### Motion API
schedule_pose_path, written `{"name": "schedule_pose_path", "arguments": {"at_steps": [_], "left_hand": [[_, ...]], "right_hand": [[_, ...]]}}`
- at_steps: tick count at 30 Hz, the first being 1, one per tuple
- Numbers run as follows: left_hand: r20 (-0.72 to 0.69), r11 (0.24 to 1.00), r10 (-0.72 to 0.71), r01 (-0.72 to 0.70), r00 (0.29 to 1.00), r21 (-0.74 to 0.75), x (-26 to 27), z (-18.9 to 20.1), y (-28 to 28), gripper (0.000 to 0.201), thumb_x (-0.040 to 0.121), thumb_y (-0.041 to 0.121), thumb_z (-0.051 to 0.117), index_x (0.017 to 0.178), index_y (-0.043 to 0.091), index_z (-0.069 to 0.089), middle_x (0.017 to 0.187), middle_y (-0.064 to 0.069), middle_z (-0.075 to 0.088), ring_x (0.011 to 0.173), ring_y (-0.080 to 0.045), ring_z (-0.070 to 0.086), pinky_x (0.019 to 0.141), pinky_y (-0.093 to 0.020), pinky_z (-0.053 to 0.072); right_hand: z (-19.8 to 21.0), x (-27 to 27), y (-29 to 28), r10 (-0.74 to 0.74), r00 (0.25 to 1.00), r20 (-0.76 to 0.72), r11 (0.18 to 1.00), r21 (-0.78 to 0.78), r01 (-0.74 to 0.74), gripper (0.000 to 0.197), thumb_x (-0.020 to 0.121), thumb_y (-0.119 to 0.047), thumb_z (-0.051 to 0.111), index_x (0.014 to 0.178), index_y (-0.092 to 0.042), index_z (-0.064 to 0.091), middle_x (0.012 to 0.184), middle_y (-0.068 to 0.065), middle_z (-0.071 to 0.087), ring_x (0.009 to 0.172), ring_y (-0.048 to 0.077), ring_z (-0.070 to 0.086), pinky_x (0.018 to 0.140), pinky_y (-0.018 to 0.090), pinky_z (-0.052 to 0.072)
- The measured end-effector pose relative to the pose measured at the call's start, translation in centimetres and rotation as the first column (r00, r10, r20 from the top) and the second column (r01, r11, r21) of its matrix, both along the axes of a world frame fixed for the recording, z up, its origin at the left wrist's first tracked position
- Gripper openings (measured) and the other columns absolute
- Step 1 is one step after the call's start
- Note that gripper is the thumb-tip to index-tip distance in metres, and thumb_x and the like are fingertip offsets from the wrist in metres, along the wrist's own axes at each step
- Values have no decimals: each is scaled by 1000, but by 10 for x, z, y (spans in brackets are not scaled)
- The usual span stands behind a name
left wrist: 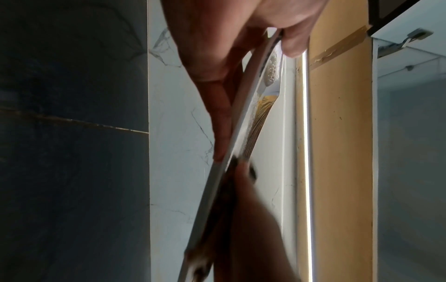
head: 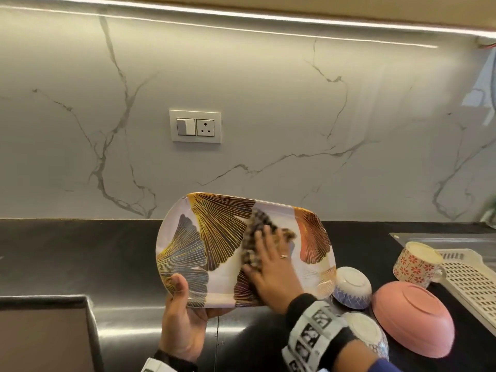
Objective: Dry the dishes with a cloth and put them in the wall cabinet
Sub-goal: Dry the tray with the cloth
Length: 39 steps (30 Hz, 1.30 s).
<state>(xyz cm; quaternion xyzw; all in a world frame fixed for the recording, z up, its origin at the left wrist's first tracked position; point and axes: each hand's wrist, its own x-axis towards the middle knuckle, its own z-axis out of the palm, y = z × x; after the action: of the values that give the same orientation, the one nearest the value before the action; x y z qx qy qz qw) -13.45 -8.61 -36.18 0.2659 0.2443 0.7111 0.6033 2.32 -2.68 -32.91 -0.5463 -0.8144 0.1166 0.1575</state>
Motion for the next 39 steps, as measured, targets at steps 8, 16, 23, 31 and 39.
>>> {"name": "schedule_pose_path", "arguments": {"at_steps": [8, 16, 23, 31, 39], "left_hand": [[109, 1000, -12, 9, 994, 25, 3, 1, 2, 103, 45, 77, 71, 136, 37, 41, 134, 6, 55, 117, -13, 57, 77, -30, 55], [92, 996, 77, -81, 993, 41, -21, 13, 1, 79, 67, 72, 41, 133, 30, 46, 108, -2, 70, 88, -23, 70, 55, -46, 56], [77, 990, 131, -135, 988, 50, -37, 25, -1, 57, 76, 64, 24, 120, 43, 54, 103, 4, 71, 84, -22, 71, 53, -53, 55], [3, 999, -17, 17, 1000, 38, -31, 52, 26, 69, 75, 65, 40, 137, 35, 39, 116, -15, 66, 103, -28, 65, 67, -47, 57], [-270, 965, 73, -136, 960, -222, 17, 15, 29, 67, 87, 48, 42, 146, 23, 23, 152, -4, 27, 140, -20, 23, 109, -48, 26]], "right_hand": [[4, -67, -29, 388, 922, -6, 910, 160, -382, 64, 90, -47, 22, 149, -25, 10, 157, -6, -1, 134, 7, -28, 108, 27, -26], [-16, -3, -17, 519, 851, 83, 787, 342, -513, 47, 86, -42, 44, 131, -30, 44, 150, -8, 29, 142, 7, 1, 117, 31, -5], [-30, 110, 5, 289, 941, 174, 754, 564, -336, 29, 89, -44, 45, 110, -25, 51, 127, 4, 59, 127, 24, 40, 90, 51, 49], [6, 106, -10, 253, 947, -197, 752, 656, -64, 24, 77, -16, 47, 99, -25, 52, 93, -8, 62, 89, 13, 51, 77, 23, 43], [27, 91, -22, -44, 271, -962, 971, 23, 239, 21, 89, 0, 54, 90, -18, 65, 66, -5, 68, 57, 9, 59, 52, 24, 52]]}}
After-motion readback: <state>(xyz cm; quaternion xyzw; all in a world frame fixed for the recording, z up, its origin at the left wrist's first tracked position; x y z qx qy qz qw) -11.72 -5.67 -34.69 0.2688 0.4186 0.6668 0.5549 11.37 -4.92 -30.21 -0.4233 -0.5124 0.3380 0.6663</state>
